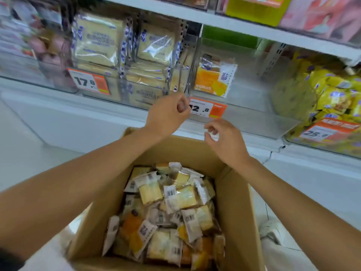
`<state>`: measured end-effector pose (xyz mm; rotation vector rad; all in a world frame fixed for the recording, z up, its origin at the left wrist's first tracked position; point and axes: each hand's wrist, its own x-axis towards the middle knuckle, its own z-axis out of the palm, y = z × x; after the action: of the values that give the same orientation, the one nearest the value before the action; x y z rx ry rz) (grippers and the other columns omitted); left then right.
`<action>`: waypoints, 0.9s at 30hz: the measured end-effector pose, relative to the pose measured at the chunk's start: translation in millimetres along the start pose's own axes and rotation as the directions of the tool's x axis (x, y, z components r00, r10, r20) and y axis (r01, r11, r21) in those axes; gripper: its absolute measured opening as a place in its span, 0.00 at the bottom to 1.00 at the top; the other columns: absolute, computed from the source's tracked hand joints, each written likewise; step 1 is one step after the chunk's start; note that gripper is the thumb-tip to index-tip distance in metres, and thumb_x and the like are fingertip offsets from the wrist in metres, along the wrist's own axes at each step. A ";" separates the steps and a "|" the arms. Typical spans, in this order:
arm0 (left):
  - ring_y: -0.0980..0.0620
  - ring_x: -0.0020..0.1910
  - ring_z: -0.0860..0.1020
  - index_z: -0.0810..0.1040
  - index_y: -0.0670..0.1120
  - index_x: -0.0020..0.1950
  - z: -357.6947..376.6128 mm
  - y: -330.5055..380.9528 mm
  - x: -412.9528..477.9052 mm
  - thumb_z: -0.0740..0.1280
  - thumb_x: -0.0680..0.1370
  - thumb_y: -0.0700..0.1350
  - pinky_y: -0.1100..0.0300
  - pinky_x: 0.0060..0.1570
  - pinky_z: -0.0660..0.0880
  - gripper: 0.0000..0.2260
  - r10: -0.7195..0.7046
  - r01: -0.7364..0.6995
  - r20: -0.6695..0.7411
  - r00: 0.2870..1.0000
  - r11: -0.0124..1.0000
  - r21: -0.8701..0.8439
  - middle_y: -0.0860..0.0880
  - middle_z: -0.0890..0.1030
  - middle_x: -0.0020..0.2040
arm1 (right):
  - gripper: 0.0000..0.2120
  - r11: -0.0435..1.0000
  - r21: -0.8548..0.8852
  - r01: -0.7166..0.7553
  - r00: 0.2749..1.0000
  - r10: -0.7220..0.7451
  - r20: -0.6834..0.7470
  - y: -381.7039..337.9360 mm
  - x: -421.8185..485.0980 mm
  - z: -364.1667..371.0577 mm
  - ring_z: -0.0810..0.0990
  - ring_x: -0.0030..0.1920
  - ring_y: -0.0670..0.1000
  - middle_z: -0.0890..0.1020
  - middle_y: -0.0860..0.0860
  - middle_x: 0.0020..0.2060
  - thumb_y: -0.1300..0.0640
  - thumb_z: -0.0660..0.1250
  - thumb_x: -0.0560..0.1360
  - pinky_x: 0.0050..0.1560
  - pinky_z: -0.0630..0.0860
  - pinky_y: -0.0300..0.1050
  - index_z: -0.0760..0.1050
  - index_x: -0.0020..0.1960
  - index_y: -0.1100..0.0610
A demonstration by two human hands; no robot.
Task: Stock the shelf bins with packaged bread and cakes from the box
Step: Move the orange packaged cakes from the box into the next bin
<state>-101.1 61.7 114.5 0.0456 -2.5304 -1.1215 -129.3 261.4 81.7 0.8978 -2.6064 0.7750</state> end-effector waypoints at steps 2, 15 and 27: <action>0.56 0.40 0.78 0.76 0.51 0.51 6.6 -21.0 -31.0 0.68 0.78 0.49 0.57 0.42 0.76 0.05 -0.094 0.091 0.121 0.988 0.996 0.024 0.56 0.78 0.39 | 0.09 0.986 0.034 -0.161 0.967 0.151 0.204 5.8 -39.9 22.6 0.79 0.47 0.48 0.81 0.48 0.47 0.58 0.68 0.75 0.51 0.76 0.45 0.79 0.55 0.55; 0.58 0.47 0.77 0.77 0.52 0.55 49.3 -158.2 -133.7 0.67 0.79 0.49 0.63 0.39 0.72 0.05 -0.566 0.559 0.390 0.726 0.816 0.146 0.55 0.79 0.49 | 0.27 0.684 -0.115 -0.720 0.577 0.682 0.449 99.3 -156.4 190.4 0.73 0.63 0.57 0.71 0.54 0.69 0.52 0.68 0.76 0.57 0.71 0.43 0.65 0.73 0.55; 0.50 0.67 0.73 0.68 0.47 0.73 84.1 -127.6 -129.2 0.72 0.74 0.59 0.50 0.68 0.71 0.32 -0.626 0.913 0.681 0.380 0.372 -0.167 0.50 0.73 0.70 | 0.10 0.141 0.633 -0.761 0.561 0.633 0.533 36.3 -109.5 88.8 0.82 0.45 0.48 0.82 0.52 0.51 0.63 0.59 0.80 0.44 0.81 0.44 0.76 0.58 0.57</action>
<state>-25.2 57.1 -70.6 1.1514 -2.4713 -2.5226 -75.5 288.1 -50.9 -0.3746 -2.6125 2.4446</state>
